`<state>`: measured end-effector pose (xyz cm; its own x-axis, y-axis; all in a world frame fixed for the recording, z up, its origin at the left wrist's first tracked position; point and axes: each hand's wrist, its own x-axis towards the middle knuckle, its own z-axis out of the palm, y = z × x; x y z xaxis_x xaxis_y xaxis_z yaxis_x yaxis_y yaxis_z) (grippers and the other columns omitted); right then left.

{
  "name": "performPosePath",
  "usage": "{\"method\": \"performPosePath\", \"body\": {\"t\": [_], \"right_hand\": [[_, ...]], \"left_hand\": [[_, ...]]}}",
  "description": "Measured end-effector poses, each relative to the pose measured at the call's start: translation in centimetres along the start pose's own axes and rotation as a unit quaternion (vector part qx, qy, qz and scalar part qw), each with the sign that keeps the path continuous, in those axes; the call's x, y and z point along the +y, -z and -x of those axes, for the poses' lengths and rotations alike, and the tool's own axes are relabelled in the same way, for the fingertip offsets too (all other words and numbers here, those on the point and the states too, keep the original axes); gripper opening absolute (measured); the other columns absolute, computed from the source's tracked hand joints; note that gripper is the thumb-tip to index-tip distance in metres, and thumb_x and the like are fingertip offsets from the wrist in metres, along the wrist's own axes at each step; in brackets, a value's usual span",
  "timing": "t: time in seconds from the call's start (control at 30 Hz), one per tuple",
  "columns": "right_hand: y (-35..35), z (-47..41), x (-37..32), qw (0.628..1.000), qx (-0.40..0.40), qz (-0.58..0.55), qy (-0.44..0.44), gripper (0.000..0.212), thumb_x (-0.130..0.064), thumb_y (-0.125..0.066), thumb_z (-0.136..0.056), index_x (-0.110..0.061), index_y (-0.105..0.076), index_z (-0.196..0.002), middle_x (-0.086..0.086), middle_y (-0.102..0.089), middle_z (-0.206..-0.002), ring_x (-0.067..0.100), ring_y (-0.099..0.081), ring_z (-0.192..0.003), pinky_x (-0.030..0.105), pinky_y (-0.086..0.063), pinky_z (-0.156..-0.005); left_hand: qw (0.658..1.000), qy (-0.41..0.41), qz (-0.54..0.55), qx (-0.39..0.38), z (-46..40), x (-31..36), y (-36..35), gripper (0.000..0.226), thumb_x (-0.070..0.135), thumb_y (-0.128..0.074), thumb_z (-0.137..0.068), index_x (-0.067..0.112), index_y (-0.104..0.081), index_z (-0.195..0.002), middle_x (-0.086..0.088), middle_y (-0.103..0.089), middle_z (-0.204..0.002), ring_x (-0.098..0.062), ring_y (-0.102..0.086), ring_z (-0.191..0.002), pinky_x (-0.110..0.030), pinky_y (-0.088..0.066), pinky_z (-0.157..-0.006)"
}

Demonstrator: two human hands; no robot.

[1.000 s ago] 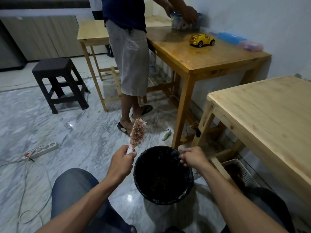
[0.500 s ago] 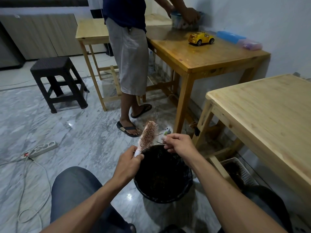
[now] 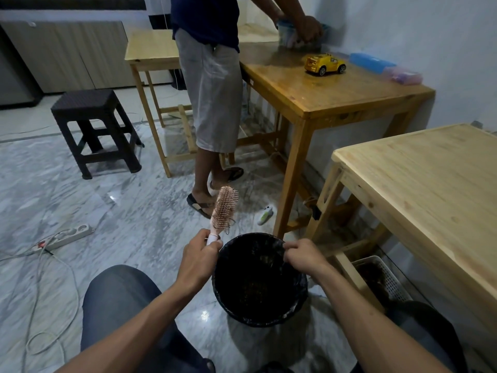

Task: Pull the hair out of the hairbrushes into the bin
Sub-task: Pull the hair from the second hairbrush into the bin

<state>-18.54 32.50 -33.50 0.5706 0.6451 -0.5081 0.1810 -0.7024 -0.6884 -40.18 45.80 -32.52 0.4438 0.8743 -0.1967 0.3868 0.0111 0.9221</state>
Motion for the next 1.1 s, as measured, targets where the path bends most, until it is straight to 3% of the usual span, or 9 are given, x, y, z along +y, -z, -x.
{"method": "performPosePath", "body": {"t": [0.1,0.2,0.3,0.43,0.7,0.83,0.9,0.97,1.1], "right_hand": [[-0.6,0.5,-1.7,0.995,-0.016,-0.069,0.067,0.052,-0.033,-0.063,-0.095,-0.022,-0.056,-0.145,-0.002,-0.058,-0.145,0.019,-0.057,-0.130,0.042,-0.045,-0.113],[-1.1,0.8,-3.6,0.966,-0.066,-0.224,0.109,0.074,-0.052,-0.070,-0.090,-0.024,-0.044,-0.153,-0.001,-0.060,-0.139,0.017,-0.069,-0.114,0.038,-0.057,-0.099],[-1.0,1.0,-4.7,0.941,-0.096,-0.294,0.140,0.054,-0.038,-0.077,-0.088,-0.023,-0.059,-0.137,0.002,-0.072,-0.119,0.017,-0.076,-0.092,0.029,-0.061,-0.079],[-1.0,0.4,-4.0,0.934,-0.005,-0.331,0.135,0.019,-0.020,-0.077,-0.089,-0.003,-0.078,-0.096,0.005,-0.073,-0.076,0.012,-0.063,-0.066,0.019,-0.053,-0.059],[0.6,-0.1,-1.2,0.921,0.090,-0.372,0.068,0.010,-0.015,-0.075,-0.091,-0.006,-0.077,-0.088,0.001,-0.071,-0.065,0.012,-0.060,-0.060,0.024,-0.051,-0.059],[0.8,0.0,0.0,0.953,0.108,-0.282,0.037,0.013,-0.014,-0.073,-0.093,-0.007,-0.077,-0.084,0.003,-0.071,-0.068,0.013,-0.061,-0.061,0.024,-0.052,-0.059],[0.4,0.0,0.2,0.964,0.112,-0.240,0.026,0.013,-0.014,-0.070,-0.095,-0.007,-0.077,-0.086,0.007,-0.072,-0.074,0.013,-0.062,-0.064,0.025,-0.053,-0.062],[0.0,0.3,-0.2,0.981,0.071,-0.178,0.016,0.015,-0.013,-0.067,-0.097,-0.008,-0.076,-0.108,0.009,-0.073,-0.098,0.015,-0.065,-0.082,0.027,-0.054,-0.074],[-0.3,0.9,-2.2,0.995,-0.015,-0.094,0.035,0.067,-0.027,-0.066,-0.088,-0.032,-0.045,-0.151,0.003,-0.045,-0.152,0.021,-0.050,-0.129,0.033,-0.045,-0.096]], "left_hand": [[1.000,-0.010,-0.008,-0.023,0.7,0.5,-0.9,0.013,0.027,-0.057,-0.081,0.015,-0.058,-0.087,-0.006,-0.055,-0.069,-0.020,-0.047,-0.057,-0.039,-0.037,-0.055],[0.998,-0.032,-0.029,-0.053,1.2,0.9,-1.4,0.007,0.025,-0.060,-0.085,0.018,-0.059,-0.087,-0.003,-0.059,-0.071,-0.018,-0.051,-0.058,-0.038,-0.039,-0.054],[0.995,-0.054,-0.032,-0.082,1.6,1.4,-1.6,0.004,0.025,-0.060,-0.083,0.025,-0.062,-0.087,0.006,-0.060,-0.068,-0.012,-0.054,-0.057,-0.033,-0.042,-0.053],[0.996,-0.044,-0.046,-0.061,1.3,1.5,-0.9,0.008,0.029,-0.060,-0.079,0.025,-0.061,-0.085,0.005,-0.059,-0.067,-0.013,-0.053,-0.057,-0.034,-0.041,-0.054],[0.997,0.051,0.042,0.037,0.1,0.0,0.1,0.006,0.017,-0.055,-0.087,0.014,-0.057,-0.081,-0.007,-0.051,-0.067,-0.021,-0.044,-0.052,-0.033,-0.034,-0.046],[0.998,0.037,0.012,0.039,0.0,0.0,0.6,0.004,0.021,-0.056,-0.085,0.018,-0.057,-0.082,-0.006,-0.053,-0.068,-0.022,-0.045,-0.054,-0.036,-0.036,-0.049],[0.999,0.016,-0.013,0.032,0.2,0.3,0.4,0.007,0.025,-0.056,-0.082,0.018,-0.057,-0.082,-0.006,-0.057,-0.069,-0.024,-0.048,-0.058,-0.041,-0.037,-0.054],[0.999,-0.009,-0.044,0.021,0.7,0.9,-0.1,0.009,0.023,-0.057,-0.085,0.015,-0.055,-0.082,-0.007,-0.059,-0.070,-0.025,-0.051,-0.061,-0.043,-0.039,-0.056],[0.991,-0.079,-0.106,-0.017,1.8,2.0,-0.7,0.007,0.024,-0.056,-0.090,0.017,-0.056,-0.088,-0.006,-0.062,-0.073,-0.023,-0.054,-0.064,-0.037,-0.037,-0.057]]}}
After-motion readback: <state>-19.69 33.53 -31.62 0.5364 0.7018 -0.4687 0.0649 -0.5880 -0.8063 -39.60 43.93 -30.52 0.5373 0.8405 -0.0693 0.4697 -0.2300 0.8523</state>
